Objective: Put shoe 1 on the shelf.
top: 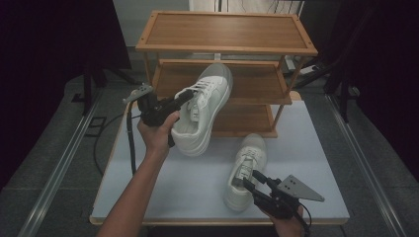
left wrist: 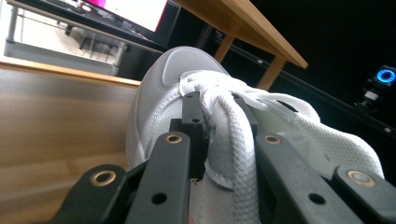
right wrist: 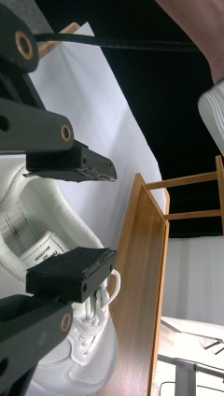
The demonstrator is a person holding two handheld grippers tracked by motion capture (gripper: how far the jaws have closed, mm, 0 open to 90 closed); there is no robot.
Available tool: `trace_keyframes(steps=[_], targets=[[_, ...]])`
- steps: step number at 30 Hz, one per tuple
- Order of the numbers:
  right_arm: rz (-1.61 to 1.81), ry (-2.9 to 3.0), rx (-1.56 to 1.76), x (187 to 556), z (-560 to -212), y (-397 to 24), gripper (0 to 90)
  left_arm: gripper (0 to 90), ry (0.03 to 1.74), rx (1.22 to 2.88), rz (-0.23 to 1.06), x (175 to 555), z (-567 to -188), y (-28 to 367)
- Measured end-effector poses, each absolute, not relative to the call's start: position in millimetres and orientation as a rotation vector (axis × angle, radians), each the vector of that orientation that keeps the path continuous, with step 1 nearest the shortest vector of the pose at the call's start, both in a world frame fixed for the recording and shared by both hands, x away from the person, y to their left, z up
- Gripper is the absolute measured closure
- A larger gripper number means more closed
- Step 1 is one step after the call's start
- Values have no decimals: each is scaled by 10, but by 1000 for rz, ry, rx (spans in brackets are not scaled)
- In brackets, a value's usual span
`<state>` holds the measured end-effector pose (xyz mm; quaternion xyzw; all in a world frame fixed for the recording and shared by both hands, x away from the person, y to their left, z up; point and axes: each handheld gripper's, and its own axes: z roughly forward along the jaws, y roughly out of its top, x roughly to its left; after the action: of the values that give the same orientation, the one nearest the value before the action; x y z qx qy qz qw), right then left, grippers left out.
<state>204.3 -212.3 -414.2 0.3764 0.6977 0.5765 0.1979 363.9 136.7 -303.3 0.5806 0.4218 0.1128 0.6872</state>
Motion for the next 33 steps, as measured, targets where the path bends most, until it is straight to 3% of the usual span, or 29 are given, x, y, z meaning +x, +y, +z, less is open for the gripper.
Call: trace_keyframes(steps=[33], targets=[[1620, 1958, 1060, 2040, -4148, -2123, 543, 804, 1109, 1162, 389, 4602, -3037, 1075]])
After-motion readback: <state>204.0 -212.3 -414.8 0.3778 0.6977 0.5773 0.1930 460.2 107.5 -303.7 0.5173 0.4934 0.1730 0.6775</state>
